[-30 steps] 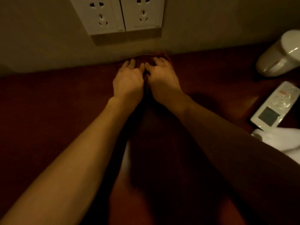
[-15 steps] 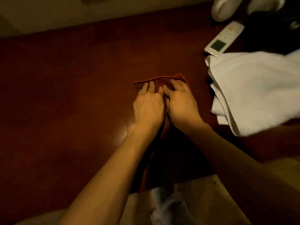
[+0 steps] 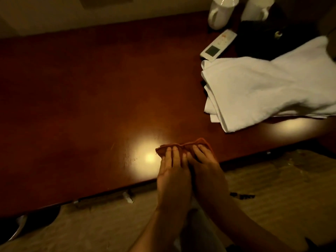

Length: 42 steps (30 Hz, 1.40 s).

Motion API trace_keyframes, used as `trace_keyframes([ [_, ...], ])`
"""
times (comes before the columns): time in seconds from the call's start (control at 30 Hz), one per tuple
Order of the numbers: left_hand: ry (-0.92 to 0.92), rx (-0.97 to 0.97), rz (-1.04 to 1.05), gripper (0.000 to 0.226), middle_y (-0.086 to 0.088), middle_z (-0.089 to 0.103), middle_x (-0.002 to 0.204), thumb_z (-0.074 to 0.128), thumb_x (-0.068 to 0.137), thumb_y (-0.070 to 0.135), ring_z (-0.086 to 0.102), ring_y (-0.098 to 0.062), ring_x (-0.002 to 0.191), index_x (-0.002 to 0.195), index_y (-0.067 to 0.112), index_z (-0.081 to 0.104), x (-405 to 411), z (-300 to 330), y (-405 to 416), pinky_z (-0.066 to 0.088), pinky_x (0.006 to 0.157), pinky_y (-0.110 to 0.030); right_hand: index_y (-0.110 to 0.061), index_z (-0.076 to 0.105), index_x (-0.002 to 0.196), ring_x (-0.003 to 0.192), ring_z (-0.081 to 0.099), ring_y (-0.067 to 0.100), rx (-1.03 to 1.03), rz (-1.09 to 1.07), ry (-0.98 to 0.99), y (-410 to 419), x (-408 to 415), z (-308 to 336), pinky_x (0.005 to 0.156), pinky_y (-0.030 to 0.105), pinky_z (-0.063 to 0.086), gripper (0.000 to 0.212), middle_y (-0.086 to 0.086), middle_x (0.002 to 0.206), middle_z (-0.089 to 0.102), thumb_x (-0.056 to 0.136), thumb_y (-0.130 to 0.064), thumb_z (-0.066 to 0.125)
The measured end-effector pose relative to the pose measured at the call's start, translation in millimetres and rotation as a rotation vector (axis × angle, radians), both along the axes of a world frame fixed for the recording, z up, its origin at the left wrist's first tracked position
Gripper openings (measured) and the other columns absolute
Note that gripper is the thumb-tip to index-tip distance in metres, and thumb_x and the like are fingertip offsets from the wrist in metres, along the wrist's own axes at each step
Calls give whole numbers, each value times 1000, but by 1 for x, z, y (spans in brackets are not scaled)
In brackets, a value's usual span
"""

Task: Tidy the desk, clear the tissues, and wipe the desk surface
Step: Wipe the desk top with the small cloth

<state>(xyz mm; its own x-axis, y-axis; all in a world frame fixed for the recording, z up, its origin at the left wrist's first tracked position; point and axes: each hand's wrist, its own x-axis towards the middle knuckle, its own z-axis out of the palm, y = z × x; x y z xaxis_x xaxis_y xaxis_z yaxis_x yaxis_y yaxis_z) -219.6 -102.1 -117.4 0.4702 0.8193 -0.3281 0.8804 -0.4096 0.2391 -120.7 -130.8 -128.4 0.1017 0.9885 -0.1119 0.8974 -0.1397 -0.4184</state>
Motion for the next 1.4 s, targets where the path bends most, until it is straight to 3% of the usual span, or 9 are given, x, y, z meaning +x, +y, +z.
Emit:
trace_keyframes([
  [0.07,-17,13,21,42,-19,60,125,58,74,14,55,-35,119,115,5,63,4,-4,25,50,93,-48,-12,67,112,123,54,31,9,-6,-4,24,4,1,103,48,44,37,11,124,64,78,-26,74],
  [0.2,-22,50,55,55,-21,35,147,24,86,18,27,-37,139,138,11,42,19,-9,113,28,112,-48,-8,68,108,121,54,40,51,-58,21,117,19,-1,104,55,41,33,20,123,63,86,-28,56],
  [0.37,-67,75,117,50,-14,12,157,36,99,19,4,-30,145,147,22,22,40,2,249,14,118,-41,-12,56,127,138,33,34,16,-26,-88,261,40,-8,117,44,22,36,15,143,46,93,-22,50],
  [0.6,-73,157,216,48,-12,18,156,38,99,20,10,-28,145,146,24,27,75,-10,428,19,114,-41,-16,48,133,140,26,31,43,-9,-154,441,74,-9,116,40,24,38,13,148,38,96,-22,44],
  [0.83,-100,209,213,41,-14,37,146,36,99,28,31,-31,135,139,22,42,72,-12,510,34,104,-41,-16,63,113,120,44,38,111,27,-96,528,79,-12,109,43,29,30,18,125,55,88,-23,48],
  [1.0,-71,183,256,33,-13,49,132,37,98,24,45,-32,120,121,10,56,73,10,482,42,88,-40,-18,65,115,120,43,33,113,74,-140,502,76,-7,103,38,35,29,14,128,55,92,-21,47],
  [1.17,-145,211,199,17,-4,58,106,44,93,15,54,-26,96,102,13,58,46,26,364,43,68,-33,-23,58,110,113,42,25,26,127,-131,387,56,13,88,34,37,22,1,118,51,92,-23,47],
  [1.34,-154,152,122,21,1,52,110,48,89,11,49,-22,101,108,17,54,7,16,203,44,68,-26,-24,58,105,102,47,26,-83,180,-134,218,23,24,72,33,24,19,0,110,52,91,-28,46],
  [1.4,-135,83,27,23,0,56,107,56,82,15,54,-23,99,105,18,58,0,12,148,45,74,-24,-21,62,97,87,54,27,-130,157,-92,157,17,32,66,32,27,24,2,96,57,87,-32,44],
])
